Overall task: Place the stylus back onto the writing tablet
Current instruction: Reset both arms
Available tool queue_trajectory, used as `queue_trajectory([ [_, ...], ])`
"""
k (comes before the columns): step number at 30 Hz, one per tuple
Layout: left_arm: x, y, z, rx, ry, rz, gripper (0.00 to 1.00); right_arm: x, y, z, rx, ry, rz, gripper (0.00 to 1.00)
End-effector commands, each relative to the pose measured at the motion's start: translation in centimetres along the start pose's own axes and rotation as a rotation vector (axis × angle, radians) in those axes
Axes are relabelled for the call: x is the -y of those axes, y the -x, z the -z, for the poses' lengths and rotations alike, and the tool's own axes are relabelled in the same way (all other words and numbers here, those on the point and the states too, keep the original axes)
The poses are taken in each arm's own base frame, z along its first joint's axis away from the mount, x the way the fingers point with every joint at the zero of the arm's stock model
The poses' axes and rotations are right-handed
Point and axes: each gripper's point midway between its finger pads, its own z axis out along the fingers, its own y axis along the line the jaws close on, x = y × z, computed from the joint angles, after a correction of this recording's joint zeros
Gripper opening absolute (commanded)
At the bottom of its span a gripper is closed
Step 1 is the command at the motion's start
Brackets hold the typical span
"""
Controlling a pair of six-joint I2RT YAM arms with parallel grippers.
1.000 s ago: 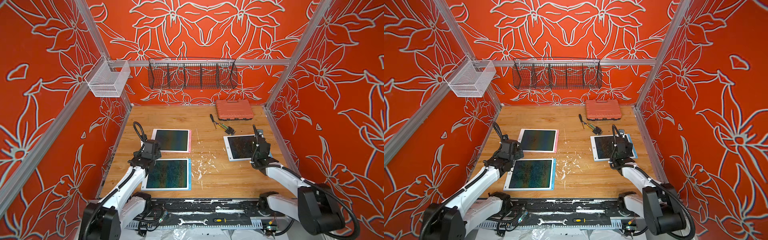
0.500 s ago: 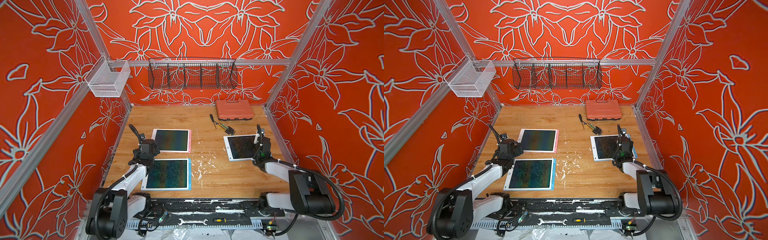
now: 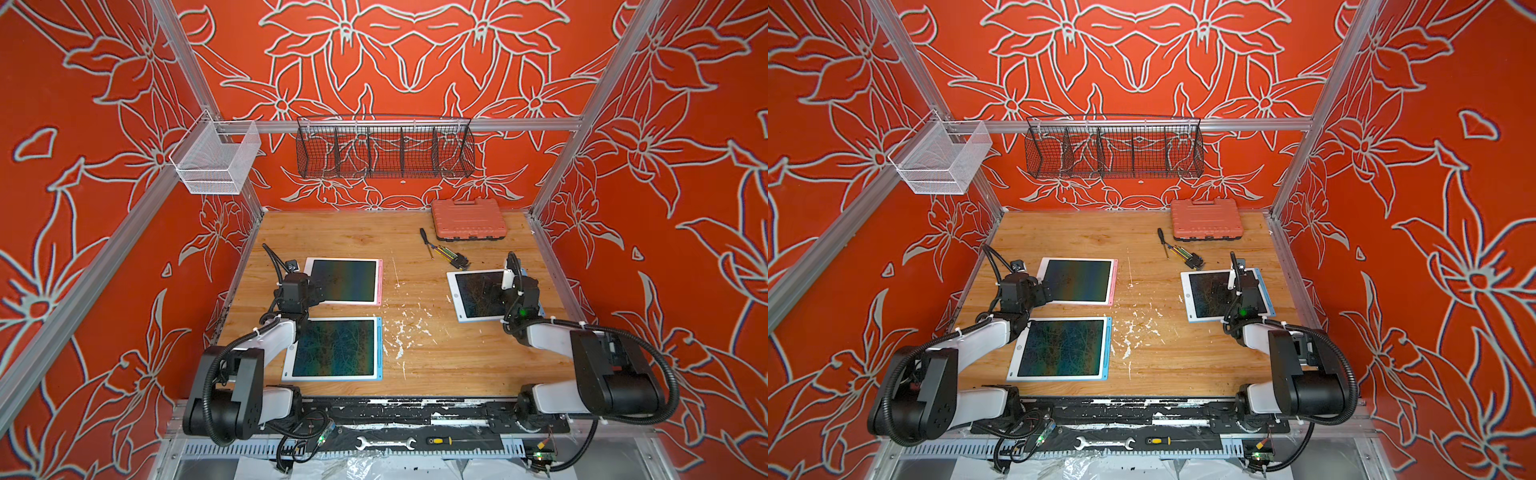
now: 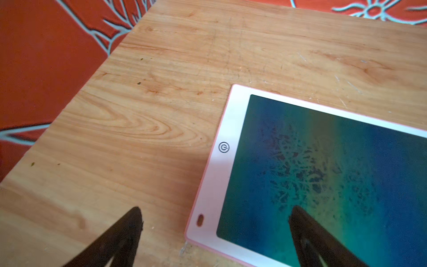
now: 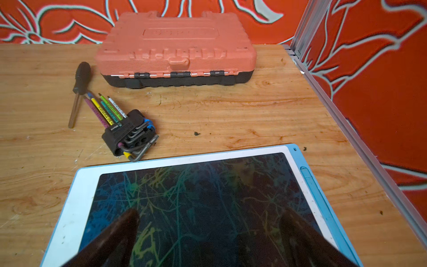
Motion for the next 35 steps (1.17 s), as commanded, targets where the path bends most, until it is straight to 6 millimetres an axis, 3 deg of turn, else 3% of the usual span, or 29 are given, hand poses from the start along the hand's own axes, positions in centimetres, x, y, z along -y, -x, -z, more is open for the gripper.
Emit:
queue_trajectory([
  [1, 1.8, 1.0, -0.5, 0.022, -0.095, -0.043, 0.97, -0.3, 0.1, 0.0, 0.017, 0.024, 0.028, 0.97],
  [8, 2.8, 0.1, -0.3, 0.039, -0.182, -0.069, 0.97, -0.5, -0.1, 0.1, 0.032, 0.033, 0.04, 0.97],
  [15, 2.9, 0.0, -0.3, 0.052, -0.187, -0.07, 0.97, 1.3, -0.1, 0.3, 0.043, -0.101, 0.009, 0.97],
  [35, 2.8, 0.0, -0.2, 0.053, -0.188, -0.07, 0.97, 1.2, 0.0, 0.6, 0.056, -0.099, 0.008, 0.97],
])
